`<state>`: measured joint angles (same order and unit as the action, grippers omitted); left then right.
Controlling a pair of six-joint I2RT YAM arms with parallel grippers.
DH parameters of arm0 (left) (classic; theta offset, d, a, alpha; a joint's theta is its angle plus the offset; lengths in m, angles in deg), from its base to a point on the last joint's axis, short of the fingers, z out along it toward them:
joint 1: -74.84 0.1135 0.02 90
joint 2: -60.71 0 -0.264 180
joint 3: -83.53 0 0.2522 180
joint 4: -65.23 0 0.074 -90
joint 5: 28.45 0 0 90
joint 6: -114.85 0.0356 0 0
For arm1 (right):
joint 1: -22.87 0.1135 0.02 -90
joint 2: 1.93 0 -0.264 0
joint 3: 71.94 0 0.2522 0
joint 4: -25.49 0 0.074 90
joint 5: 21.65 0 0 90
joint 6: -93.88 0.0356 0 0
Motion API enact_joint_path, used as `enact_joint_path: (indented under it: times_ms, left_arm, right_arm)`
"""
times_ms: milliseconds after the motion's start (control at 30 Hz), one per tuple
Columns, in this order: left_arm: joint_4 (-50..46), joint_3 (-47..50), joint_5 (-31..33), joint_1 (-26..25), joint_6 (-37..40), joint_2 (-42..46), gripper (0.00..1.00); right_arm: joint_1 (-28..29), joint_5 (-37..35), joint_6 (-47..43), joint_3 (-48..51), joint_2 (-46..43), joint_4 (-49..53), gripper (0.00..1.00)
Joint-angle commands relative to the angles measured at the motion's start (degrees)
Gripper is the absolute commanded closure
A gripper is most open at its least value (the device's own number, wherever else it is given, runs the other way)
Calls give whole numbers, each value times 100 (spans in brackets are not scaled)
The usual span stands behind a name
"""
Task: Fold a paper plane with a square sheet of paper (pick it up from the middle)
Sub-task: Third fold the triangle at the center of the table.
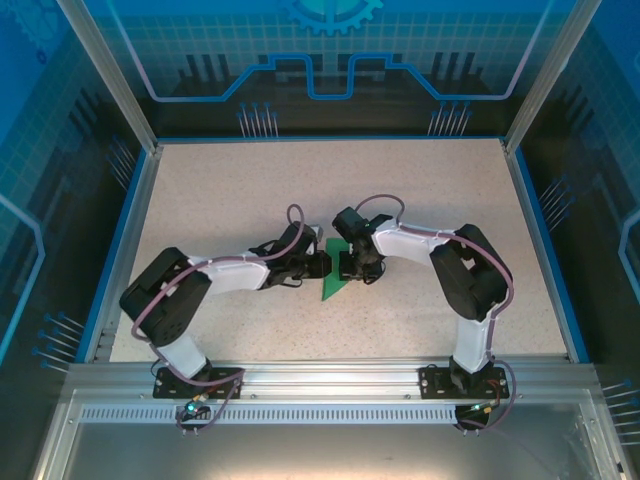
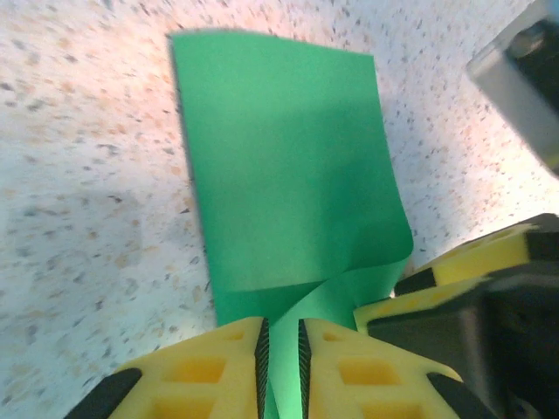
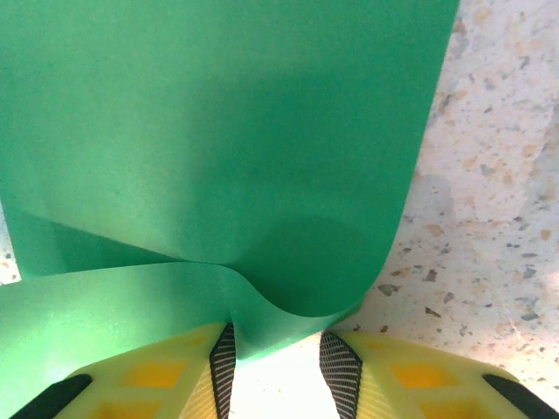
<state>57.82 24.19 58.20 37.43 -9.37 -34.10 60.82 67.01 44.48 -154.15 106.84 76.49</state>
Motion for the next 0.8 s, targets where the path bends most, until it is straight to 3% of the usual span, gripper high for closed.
enact_joint_path:
  times_ms: [0,333,600,767]
  left_arm:
    - [-61,316,212,94,-333,439,77]
    - [1081,1027,-910,-85,-1123,819,73]
    - [1379,1104,-840,-466,-1620,788,76]
    - [1018,986,-834,-569,-1660,637,79]
  right_arm:
    - [6,-517,93,291,641,197,62]
    - [10,-461,258,252,751,227,63]
    - [1,-432,387,276,773,232,63]
    - [-38,-333,446,292,777,192,64]
